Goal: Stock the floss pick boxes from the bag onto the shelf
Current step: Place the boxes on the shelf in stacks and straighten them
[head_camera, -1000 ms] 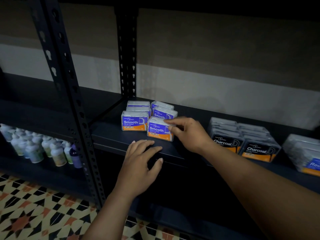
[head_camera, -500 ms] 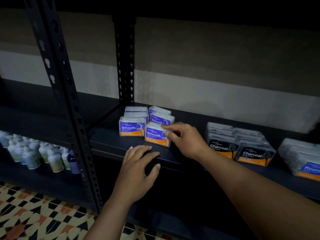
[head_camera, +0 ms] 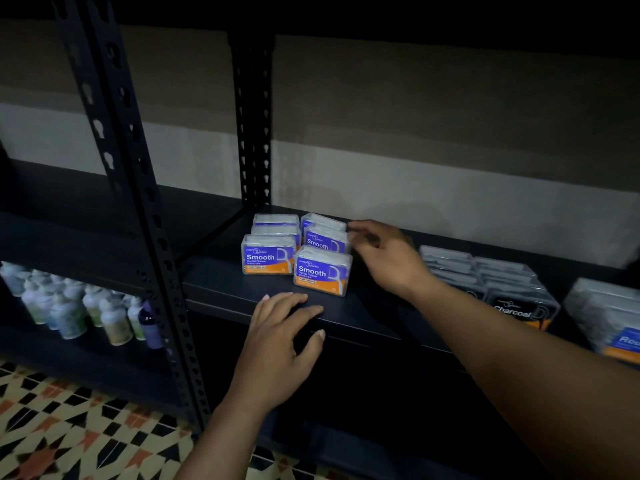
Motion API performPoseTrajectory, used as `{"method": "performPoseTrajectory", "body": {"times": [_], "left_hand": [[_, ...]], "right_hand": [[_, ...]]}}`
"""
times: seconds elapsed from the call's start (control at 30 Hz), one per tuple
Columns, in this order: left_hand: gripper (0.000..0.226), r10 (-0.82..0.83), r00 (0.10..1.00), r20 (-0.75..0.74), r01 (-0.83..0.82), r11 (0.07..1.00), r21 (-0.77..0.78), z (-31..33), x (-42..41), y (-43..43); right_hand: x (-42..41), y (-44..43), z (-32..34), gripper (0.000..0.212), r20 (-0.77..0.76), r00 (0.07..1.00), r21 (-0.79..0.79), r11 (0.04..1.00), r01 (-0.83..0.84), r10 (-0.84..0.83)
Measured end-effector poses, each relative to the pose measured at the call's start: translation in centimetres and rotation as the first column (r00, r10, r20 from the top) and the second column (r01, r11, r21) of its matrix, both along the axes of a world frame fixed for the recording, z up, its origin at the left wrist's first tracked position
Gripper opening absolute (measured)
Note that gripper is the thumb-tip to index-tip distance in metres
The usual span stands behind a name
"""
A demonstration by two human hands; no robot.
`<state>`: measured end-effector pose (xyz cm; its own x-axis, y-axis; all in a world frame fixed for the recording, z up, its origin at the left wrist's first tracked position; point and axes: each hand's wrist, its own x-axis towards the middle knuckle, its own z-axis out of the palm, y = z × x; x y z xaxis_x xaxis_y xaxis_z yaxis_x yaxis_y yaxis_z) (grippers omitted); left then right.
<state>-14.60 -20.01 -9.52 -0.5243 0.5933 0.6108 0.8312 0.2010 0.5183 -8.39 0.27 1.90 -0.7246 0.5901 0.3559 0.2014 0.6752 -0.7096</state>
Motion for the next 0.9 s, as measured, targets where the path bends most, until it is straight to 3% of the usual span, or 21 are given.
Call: {"method": "performPoseTrajectory", "body": {"times": [0.27, 0.9], "left_hand": [[0.033, 0.000, 1.000, -0.013, 0.000, 1.000, 0.015, -0.4, -0.3, 0.1], [0.033, 0.008, 1.000, -0.019, -0.007, 0.999, 0.039, -0.4, -0.3, 0.3]], "right_hand": [[-4.0, 2.2, 0.9, 0.031, 0.323, 0.945, 0.126, 0.992, 0.004, -0.044], [-2.5, 2.6, -0.2, 0.026, 0.248, 0.969, -0.093, 0.996, 0.001, 0.022]]}}
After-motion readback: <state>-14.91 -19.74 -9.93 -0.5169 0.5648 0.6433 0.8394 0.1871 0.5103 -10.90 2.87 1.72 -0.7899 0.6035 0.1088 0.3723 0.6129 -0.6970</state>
